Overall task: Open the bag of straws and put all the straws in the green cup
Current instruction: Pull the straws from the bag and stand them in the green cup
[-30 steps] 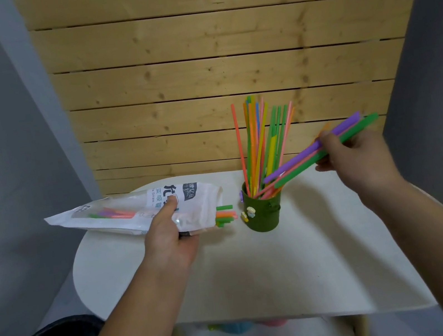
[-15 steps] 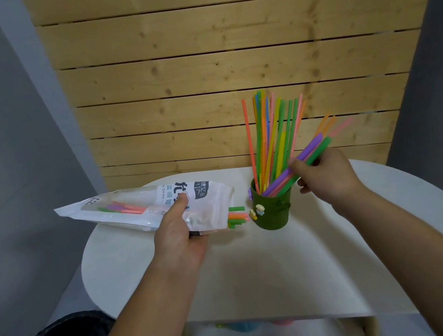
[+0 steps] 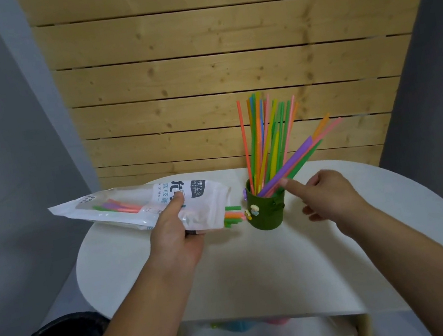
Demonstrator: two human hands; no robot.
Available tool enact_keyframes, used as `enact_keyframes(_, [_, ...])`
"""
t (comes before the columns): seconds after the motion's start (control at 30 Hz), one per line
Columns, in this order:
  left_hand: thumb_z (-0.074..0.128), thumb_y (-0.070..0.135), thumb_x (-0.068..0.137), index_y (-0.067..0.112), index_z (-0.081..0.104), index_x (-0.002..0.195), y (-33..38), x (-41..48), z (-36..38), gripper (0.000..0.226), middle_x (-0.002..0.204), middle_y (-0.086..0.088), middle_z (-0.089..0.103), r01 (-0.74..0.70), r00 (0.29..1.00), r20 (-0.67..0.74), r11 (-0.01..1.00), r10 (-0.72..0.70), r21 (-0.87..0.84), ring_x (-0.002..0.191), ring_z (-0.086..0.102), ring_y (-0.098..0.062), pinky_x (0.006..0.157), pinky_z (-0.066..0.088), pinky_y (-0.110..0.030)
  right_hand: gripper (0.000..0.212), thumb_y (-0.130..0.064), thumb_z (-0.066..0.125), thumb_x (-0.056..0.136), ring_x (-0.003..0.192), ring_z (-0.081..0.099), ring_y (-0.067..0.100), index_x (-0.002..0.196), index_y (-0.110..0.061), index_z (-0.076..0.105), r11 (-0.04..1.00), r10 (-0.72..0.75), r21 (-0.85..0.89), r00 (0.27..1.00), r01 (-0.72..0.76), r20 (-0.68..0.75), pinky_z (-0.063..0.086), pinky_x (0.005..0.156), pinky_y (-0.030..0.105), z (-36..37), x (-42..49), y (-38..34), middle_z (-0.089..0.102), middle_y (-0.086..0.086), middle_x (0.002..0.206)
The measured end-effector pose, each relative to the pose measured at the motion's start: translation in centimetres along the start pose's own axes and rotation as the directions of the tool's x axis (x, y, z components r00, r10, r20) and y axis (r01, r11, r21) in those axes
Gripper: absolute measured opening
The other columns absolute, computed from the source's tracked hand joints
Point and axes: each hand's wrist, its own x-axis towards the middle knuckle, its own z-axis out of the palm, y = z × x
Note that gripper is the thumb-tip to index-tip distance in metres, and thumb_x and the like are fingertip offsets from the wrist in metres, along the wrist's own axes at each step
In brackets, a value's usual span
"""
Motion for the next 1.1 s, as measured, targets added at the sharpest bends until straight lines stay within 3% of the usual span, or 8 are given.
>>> enact_keyframes(0.07, [0.062,0.015,0.1,0.01,0.056,0.143,0.1,-0.2,0.2,0.044,0.134,-0.012,0.07,0.012,1.0,-0.005,1.0,-0.012,-0.013,0.123,0.067,-0.029,0.083,0.06,-0.05,0.047,-0.052,0.067,0.087,0.068,0.065,0.024,0.084,-0.005,0.062,0.999,0.032,-0.003,0.982,-0.032,0.186,0.058,0.064,0.037,-0.3,-1.1,-0.1,0.066,0.012,0.077])
enact_keyframes(0.13, [0.062,0.014,0.1,0.01,0.058,0.142,0.1,-0.4,0.5,0.042,0.132,-0.01,0.071,0.023,1.0,-0.004,0.999,-0.023,-0.025,0.12,0.068,-0.027,0.078,0.062,-0.045,0.036,-0.041,0.07,0.088,0.067,0.063,0.021,0.084,-0.005,0.068,0.987,-0.071,0.159,0.95,0.022,0.306,0.056,0.059,0.031,0.1,-2.3,-0.4,0.066,0.012,0.076])
enact_keyframes(0.27, [0.061,0.013,0.1,0.008,0.059,0.139,-0.2,-1.0,1.2,0.039,0.131,-0.012,0.071,0.023,1.0,0.0,0.999,-0.023,-0.03,0.116,0.07,-0.026,0.078,0.063,-0.041,0.024,-0.02,0.08,0.081,0.071,0.066,0.016,0.101,-0.01,0.072,0.922,-0.308,0.321,0.909,0.214,0.28,0.058,0.061,0.031,3.1,-4.1,-1.1,0.073,0.018,0.087])
enact_keyframes(0.5, [0.063,0.015,0.1,0.007,0.058,0.14,0.0,-0.7,0.8,0.041,0.131,-0.012,0.071,0.019,1.0,0.007,0.999,-0.018,-0.03,0.119,0.069,-0.028,0.091,0.059,-0.044,0.003,-0.007,0.078,0.081,0.054,0.06,0.011,0.084,-0.006,0.077,0.901,-0.377,0.299,0.909,0.315,0.179,0.058,0.059,0.025,4.7,-4.2,-1.2,0.069,0.005,0.063])
enact_keyframes(0.63, [0.063,0.012,0.1,0.01,0.062,0.131,0.5,-0.6,0.7,0.032,0.123,-0.01,0.074,0.007,1.0,-0.016,0.998,-0.008,-0.058,0.103,0.074,-0.023,0.079,0.062,-0.041,0.005,0.0,0.072,0.085,0.052,0.062,0.008,0.088,0.001,0.076,0.889,-0.364,0.343,0.922,0.302,0.131,0.057,0.057,0.02,4.0,-3.9,-1.4,0.069,0.013,0.068])
enact_keyframes(0.73, [0.062,0.01,0.1,0.014,0.063,0.122,0.7,-0.6,0.8,0.023,0.11,-0.006,0.075,0.005,1.0,-0.022,0.997,-0.007,-0.074,0.09,0.074,-0.02,0.072,0.063,-0.042,0.007,0.001,0.073,0.084,0.056,0.065,0.011,0.084,-0.005,0.076,0.877,-0.337,0.399,0.934,0.267,0.118,0.056,0.057,0.019,3.1,-3.4,-1.1,0.071,0.012,0.067])
enact_keyframes(0.97, [0.062,0.011,0.1,0.011,0.056,0.142,0.7,-0.5,0.8,0.043,0.132,-0.011,0.07,0.003,1.0,-0.021,0.996,-0.005,-0.086,0.112,0.071,-0.024,0.073,0.064,-0.044,0.008,0.002,0.07,0.086,0.062,0.064,0.016,0.094,0.002,0.072,0.818,-0.287,0.549,0.949,0.172,0.13,0.055,0.06,0.022,1.7,-2.4,0.0,0.069,0.008,0.066])
enact_keyframes(1.1, [0.062,0.01,0.1,0.011,0.056,0.142,0.9,-0.4,1.0,0.042,0.133,-0.01,0.07,-0.016,0.999,-0.04,0.995,0.012,-0.098,0.104,0.072,-0.023,0.069,0.064,-0.042,0.034,-0.015,0.078,0.08,0.064,0.064,0.017,0.11,-0.006,0.066,0.789,-0.209,0.613,0.958,0.047,0.196,0.054,0.057,0.026,2.2,-2.8,-0.1,0.071,0.009,0.077])
